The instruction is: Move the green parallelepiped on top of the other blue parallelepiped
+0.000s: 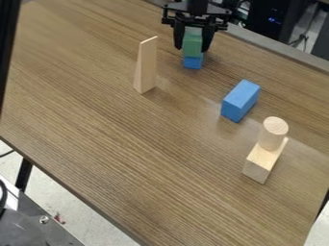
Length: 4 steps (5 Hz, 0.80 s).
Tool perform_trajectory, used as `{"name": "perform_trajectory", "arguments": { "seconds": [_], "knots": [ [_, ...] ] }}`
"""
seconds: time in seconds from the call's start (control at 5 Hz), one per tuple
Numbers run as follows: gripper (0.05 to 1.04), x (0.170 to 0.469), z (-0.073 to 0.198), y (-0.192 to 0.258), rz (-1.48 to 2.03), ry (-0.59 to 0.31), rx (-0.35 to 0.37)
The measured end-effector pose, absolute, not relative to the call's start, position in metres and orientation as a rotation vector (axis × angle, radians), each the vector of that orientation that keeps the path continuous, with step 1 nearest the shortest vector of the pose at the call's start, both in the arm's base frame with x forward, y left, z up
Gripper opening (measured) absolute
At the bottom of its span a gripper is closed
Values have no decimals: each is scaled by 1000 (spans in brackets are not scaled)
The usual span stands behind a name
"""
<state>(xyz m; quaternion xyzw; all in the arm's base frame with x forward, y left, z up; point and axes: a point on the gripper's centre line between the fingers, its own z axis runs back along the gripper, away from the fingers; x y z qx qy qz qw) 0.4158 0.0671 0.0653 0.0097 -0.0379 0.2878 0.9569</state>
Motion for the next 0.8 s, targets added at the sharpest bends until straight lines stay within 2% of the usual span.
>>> {"name": "perform_trajectory", "arguments": {
  "seconds": [0.2,0.4,0.6,0.8],
  "knots": [
    [604,404,96,63,570,-145,-7],
    [604,387,110,54,498,-182,-37],
    [604,367,102,39,433,-176,-31],
    [604,350,87,13,325,-158,4]
  ]
}}
